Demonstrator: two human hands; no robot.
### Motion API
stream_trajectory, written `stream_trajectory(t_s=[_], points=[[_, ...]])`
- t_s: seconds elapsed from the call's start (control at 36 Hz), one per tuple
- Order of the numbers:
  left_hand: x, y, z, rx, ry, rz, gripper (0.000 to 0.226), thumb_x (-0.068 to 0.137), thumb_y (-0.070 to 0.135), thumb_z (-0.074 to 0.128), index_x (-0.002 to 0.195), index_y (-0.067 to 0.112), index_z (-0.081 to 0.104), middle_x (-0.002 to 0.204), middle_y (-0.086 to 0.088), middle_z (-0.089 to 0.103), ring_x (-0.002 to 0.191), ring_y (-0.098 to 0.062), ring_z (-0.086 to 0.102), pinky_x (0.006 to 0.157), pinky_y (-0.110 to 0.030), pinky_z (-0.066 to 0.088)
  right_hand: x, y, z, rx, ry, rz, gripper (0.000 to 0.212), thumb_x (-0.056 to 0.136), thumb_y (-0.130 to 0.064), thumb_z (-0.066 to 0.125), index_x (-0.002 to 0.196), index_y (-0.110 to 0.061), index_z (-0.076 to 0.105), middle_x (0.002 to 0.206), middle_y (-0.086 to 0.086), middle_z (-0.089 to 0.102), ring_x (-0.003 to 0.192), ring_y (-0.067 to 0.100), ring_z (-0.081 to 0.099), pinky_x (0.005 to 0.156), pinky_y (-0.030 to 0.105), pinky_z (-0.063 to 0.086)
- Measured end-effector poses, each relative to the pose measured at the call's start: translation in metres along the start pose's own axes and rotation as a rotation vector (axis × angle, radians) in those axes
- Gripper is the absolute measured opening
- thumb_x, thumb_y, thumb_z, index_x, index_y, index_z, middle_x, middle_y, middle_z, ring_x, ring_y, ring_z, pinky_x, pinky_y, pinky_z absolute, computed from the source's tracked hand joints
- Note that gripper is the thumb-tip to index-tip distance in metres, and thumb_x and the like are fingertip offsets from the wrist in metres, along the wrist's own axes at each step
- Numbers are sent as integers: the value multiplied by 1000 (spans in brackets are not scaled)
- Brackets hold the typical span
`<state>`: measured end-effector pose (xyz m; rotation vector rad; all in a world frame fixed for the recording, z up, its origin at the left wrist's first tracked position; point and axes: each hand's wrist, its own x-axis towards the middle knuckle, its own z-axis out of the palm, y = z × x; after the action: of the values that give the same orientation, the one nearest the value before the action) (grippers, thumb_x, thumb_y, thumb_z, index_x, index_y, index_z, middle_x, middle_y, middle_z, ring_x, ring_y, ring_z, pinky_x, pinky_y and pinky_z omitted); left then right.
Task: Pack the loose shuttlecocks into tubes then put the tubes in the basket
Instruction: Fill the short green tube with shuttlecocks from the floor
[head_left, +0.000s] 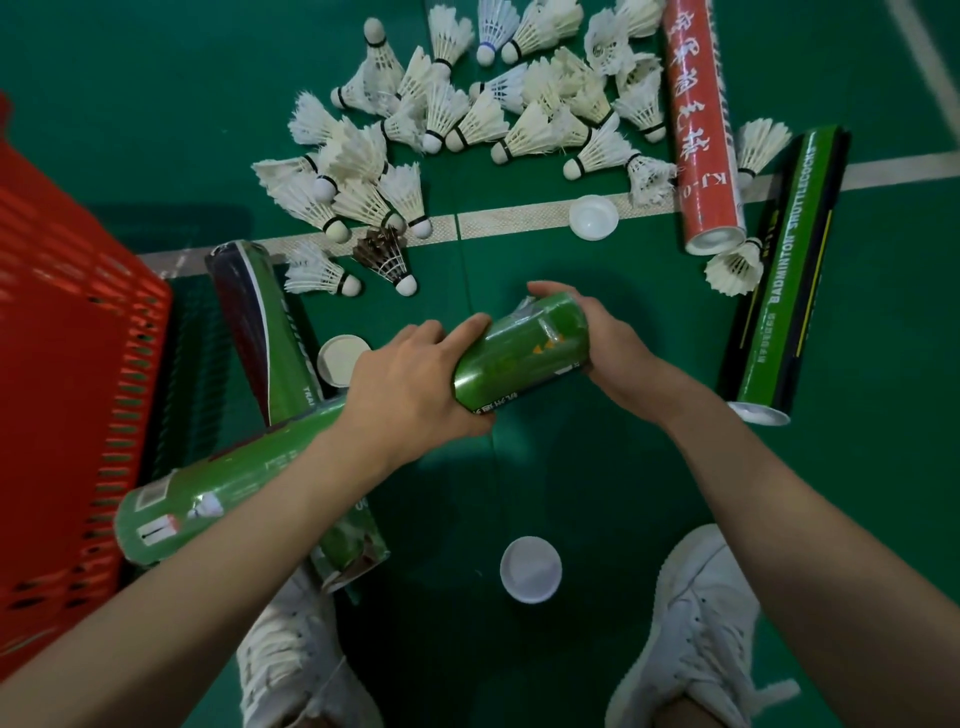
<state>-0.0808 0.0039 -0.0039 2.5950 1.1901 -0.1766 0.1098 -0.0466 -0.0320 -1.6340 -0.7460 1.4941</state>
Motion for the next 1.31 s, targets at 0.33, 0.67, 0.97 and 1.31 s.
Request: stream_trajectory(t_s=[0.33, 0.67, 0.97, 1.31], points=[[16, 8, 13, -26, -59, -70, 95, 64, 73, 63, 142, 35, 26, 105, -2, 56, 103, -26, 56, 77, -35, 47, 27, 13, 16, 393, 443, 81, 50, 97, -53, 36, 100, -13, 66, 90, 6, 69, 83, 20, 63, 79, 35, 49], [62, 5, 36, -605, -286, -387, 87, 78, 72, 51, 133, 10, 25, 127, -17, 50, 108, -34, 54, 91, -42, 45, 13, 56, 26, 390, 292, 198, 15, 99, -28, 47, 105, -16, 54, 102, 5, 62, 84, 17, 61, 76, 34, 51], [54, 14, 74, -708, -360, -372, 84, 96, 36, 50, 151, 12, -9, 152, -18, 15, 137, -32, 27, 110, -36, 25, 5, 79, 39, -158, 91, 118, 51, 90, -26, 63, 134, -13, 40, 107, -3, 58, 91, 10, 55, 80, 28, 44], [-30, 19, 103, -646, -175, -200, 88, 91, 31, 60, 152, 18, -3, 152, -6, 8, 141, -25, 15, 117, -37, 18, -65, 136, 12, -1285, -416, -161, 56, 76, -49, 72, 117, -17, 52, 113, 4, 44, 109, 21, 38, 87, 36, 43]])
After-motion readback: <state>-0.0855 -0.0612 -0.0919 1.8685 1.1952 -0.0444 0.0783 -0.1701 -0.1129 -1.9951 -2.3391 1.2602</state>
